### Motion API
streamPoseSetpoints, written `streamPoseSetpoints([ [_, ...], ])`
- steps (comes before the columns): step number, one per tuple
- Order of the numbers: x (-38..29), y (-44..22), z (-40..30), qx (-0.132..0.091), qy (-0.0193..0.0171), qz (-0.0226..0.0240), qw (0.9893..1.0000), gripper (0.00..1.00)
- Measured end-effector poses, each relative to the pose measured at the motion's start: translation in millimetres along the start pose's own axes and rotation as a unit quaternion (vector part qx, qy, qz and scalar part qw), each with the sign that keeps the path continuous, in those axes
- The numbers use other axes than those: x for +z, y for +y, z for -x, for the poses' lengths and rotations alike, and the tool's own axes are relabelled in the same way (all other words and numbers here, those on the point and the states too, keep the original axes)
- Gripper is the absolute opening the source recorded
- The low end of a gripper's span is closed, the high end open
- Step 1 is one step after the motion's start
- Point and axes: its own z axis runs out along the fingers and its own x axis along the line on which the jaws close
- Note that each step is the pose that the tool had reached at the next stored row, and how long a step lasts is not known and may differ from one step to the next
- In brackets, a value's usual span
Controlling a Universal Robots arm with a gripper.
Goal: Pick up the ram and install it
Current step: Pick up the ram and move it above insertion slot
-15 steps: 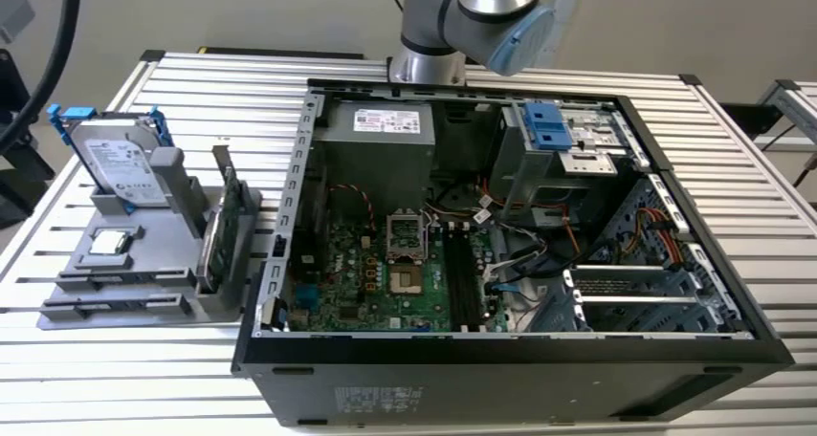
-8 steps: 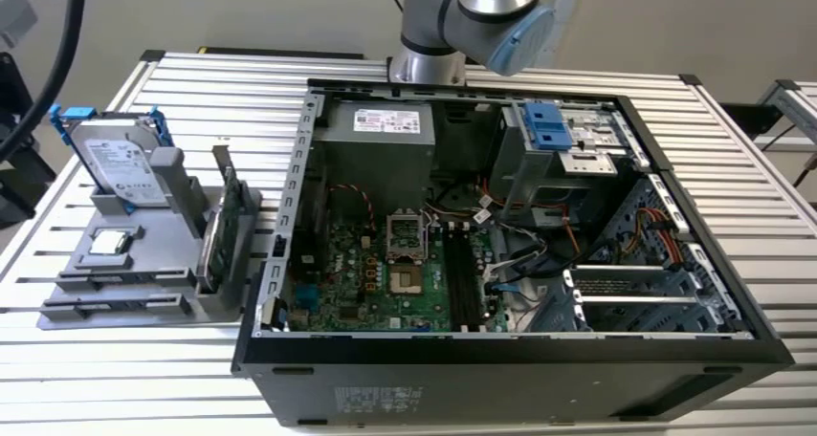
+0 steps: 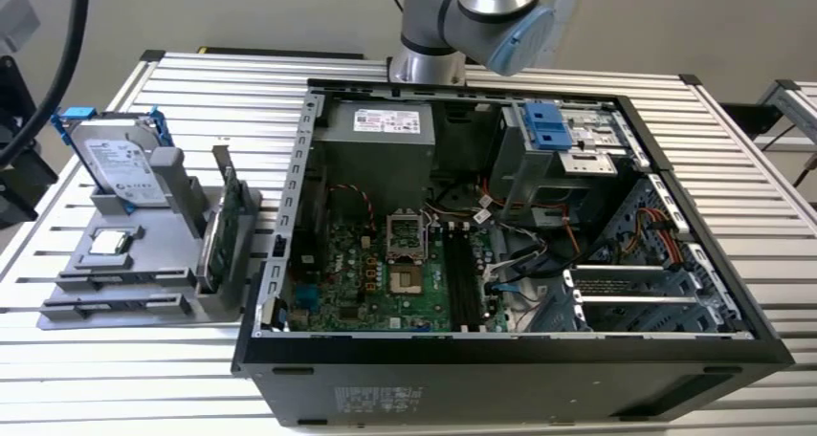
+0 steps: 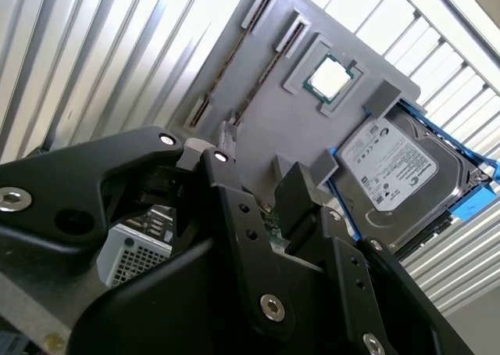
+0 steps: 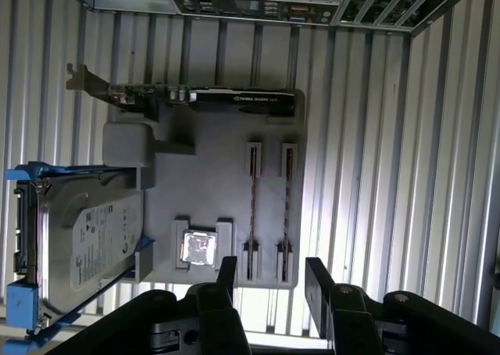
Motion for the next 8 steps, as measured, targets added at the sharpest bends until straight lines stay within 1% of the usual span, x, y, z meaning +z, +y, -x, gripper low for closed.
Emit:
streamPoseSetpoints([
  [8, 2.2, -0.1, 0.1, -0.001, 0.0, 0.0, 1.0, 1.0],
])
